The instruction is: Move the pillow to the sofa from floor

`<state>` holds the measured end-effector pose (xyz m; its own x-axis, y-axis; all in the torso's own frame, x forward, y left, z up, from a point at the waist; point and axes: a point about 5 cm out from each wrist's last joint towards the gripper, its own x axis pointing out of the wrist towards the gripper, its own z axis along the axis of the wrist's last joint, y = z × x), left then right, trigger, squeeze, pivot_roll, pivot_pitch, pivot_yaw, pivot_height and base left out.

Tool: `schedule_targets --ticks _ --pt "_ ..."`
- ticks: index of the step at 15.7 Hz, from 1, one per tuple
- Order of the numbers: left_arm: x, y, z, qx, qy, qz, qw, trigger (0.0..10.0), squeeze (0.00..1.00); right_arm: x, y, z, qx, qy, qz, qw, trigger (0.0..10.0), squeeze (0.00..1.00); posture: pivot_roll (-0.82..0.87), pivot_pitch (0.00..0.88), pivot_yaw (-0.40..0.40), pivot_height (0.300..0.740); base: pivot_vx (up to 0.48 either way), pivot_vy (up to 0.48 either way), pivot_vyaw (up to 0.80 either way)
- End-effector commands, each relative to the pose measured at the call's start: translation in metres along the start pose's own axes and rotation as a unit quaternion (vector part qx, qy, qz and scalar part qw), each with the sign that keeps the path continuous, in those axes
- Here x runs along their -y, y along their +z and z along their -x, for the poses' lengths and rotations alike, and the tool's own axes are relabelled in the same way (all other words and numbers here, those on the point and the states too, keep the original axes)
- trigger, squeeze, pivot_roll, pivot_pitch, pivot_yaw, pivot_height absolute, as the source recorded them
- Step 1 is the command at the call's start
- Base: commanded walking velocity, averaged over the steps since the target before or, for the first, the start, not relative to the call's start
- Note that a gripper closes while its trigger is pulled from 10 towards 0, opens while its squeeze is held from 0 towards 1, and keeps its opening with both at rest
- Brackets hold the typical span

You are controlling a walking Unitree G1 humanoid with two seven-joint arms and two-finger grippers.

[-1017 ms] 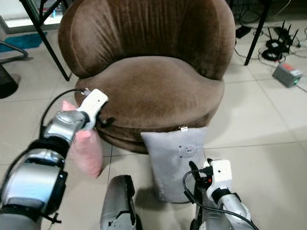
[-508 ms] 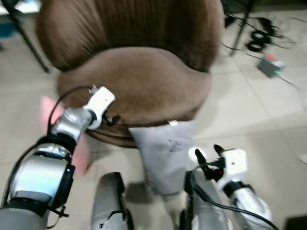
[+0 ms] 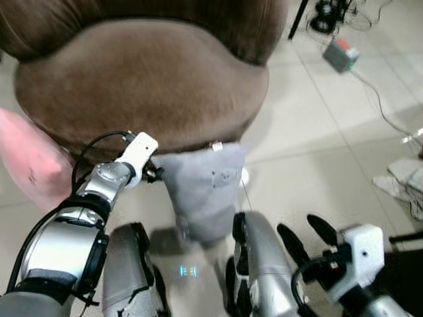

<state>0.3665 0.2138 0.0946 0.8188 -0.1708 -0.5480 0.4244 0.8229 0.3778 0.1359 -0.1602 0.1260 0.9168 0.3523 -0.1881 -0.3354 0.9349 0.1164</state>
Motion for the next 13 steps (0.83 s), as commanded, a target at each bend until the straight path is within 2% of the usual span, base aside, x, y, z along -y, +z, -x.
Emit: schedule_targets --ticks 1,6,9,13 --pt "0.002 -0.009 0.000 -0.024 -0.001 -0.016 1.000 10.0 0.00 -0.005 0.005 0.006 -0.004 -0.001 -0.015 1.000 10.0 0.17 -0.36 0.388 -0.110 0.548 0.000 0.000 0.00" --pt "0.004 -0.005 -0.002 -0.024 0.018 -0.061 0.998 10.0 0.00 -0.020 0.012 0.013 -0.015 0.021 -0.062 0.998 10.0 0.17 -0.39 0.415 -0.119 0.548 0.000 0.000 0.00" --pt "-0.001 0.025 -0.003 0.033 0.043 -0.085 0.995 10.0 0.00 -0.043 0.005 0.018 -0.045 0.071 -0.131 0.988 10.0 0.17 -0.41 0.430 -0.117 0.548 0.000 0.000 0.00" --pt "0.004 0.045 -0.006 0.069 0.051 -0.089 0.992 10.0 0.00 -0.052 0.005 0.031 -0.076 0.094 -0.151 0.981 10.0 0.17 -0.45 0.471 -0.152 0.548 0.000 0.000 0.00"
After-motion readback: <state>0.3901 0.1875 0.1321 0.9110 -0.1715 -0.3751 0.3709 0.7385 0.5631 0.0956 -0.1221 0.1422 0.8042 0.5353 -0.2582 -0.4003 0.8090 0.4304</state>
